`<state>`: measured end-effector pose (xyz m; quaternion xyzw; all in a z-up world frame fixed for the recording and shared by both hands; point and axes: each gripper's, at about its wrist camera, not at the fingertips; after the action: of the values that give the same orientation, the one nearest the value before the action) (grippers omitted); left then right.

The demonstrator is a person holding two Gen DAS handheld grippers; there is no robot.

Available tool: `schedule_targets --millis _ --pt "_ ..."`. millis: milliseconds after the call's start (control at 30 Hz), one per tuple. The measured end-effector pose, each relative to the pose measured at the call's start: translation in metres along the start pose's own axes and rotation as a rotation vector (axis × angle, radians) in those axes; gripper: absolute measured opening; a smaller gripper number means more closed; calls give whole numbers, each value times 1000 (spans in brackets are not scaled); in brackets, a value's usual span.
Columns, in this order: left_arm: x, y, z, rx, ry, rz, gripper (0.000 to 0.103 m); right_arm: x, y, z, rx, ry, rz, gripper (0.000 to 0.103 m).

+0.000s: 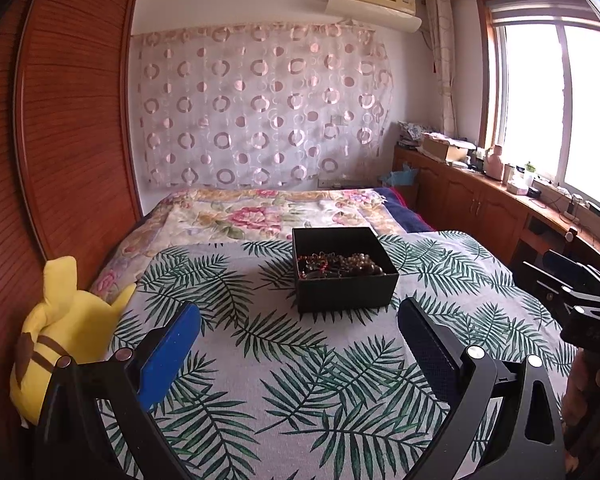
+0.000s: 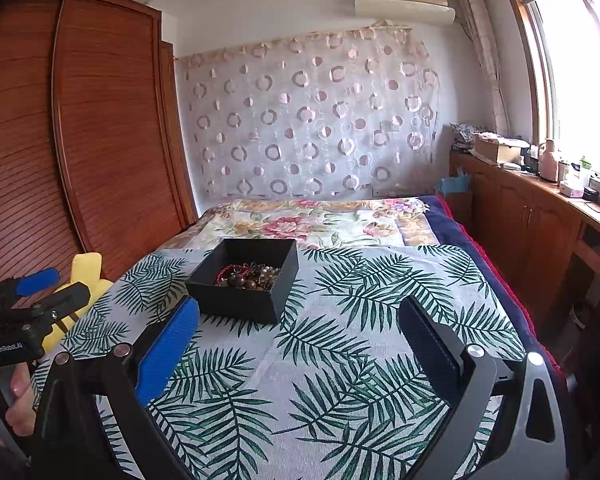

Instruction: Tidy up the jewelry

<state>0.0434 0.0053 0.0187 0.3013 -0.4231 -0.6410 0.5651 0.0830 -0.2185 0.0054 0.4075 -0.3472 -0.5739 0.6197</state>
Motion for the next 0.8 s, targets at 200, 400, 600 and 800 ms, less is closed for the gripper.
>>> schedule_targets --millis 200,400,600,800 --pt "2 0 2 9 11 -9 96 0 0 0 0 0 1 101" --pt "1 2 4 17 16 -13 96 -1 -2 -1 -2 2 4 101" --pt "1 1 4 16 14 -12 96 -1 -2 -1 -2 1 4 101" --pt "-1 2 5 15 12 -11 96 -1 -2 -1 -1 0 4 101"
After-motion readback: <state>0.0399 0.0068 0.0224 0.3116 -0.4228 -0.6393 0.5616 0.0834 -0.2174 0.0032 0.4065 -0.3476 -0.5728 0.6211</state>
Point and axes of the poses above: each gripper's, at about its wrist camera, not at the fingertips, and z roughly against the way its jaws point, x to its right, y to its top, and after that the axes turned 9 degrees about -y, right-handed
